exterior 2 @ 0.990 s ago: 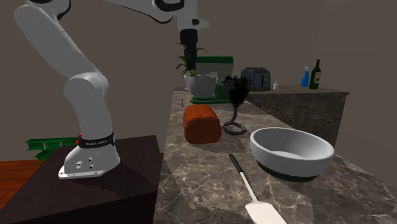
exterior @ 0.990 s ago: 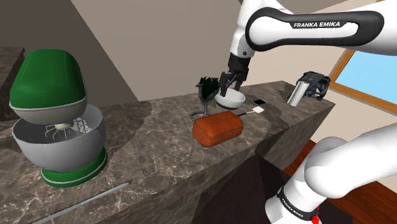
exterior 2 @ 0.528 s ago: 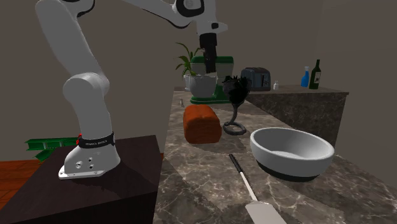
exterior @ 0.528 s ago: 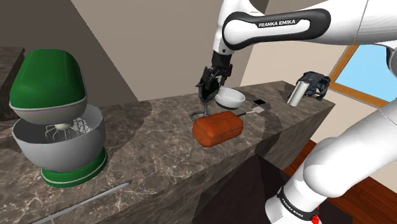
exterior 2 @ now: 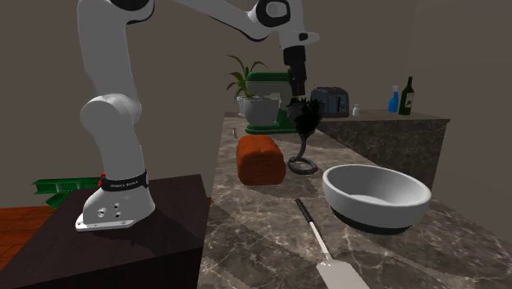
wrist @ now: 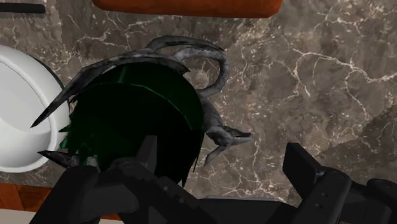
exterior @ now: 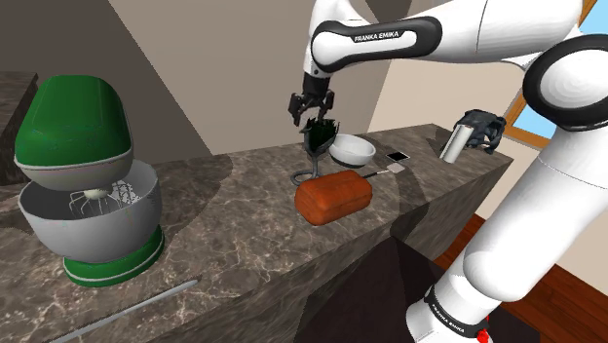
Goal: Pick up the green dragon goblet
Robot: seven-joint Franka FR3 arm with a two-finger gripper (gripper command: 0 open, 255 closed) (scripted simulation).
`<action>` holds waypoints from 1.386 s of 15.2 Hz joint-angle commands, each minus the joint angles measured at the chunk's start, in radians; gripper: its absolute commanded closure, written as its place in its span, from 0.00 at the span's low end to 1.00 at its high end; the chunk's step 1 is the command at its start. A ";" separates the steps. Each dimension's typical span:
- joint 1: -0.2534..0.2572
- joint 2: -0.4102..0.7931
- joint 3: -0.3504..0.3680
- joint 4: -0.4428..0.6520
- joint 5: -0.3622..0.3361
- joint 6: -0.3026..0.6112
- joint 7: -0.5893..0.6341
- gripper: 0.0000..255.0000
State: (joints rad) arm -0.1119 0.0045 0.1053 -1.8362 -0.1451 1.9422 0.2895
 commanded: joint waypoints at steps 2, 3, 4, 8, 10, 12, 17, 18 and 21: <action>-0.001 0.031 -0.001 0.008 -0.007 0.027 0.009 0.00; -0.001 0.033 -0.002 -0.004 -0.008 0.039 0.011 0.00; -0.001 0.034 -0.002 -0.015 -0.009 0.052 0.013 0.00; -0.002 0.042 -0.002 -0.054 -0.013 0.098 0.020 0.00; -0.002 0.043 -0.003 -0.054 -0.013 0.099 0.020 1.00; -0.002 0.043 -0.002 -0.054 -0.013 0.099 0.020 1.00; -0.002 0.042 -0.003 -0.056 -0.013 0.100 0.020 1.00; -0.002 0.042 -0.002 -0.056 -0.013 0.100 0.020 1.00; -0.002 0.037 -0.002 -0.033 -0.010 0.073 0.016 1.00</action>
State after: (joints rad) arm -0.1133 0.0427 0.1036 -1.8780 -0.1565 2.0240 0.3079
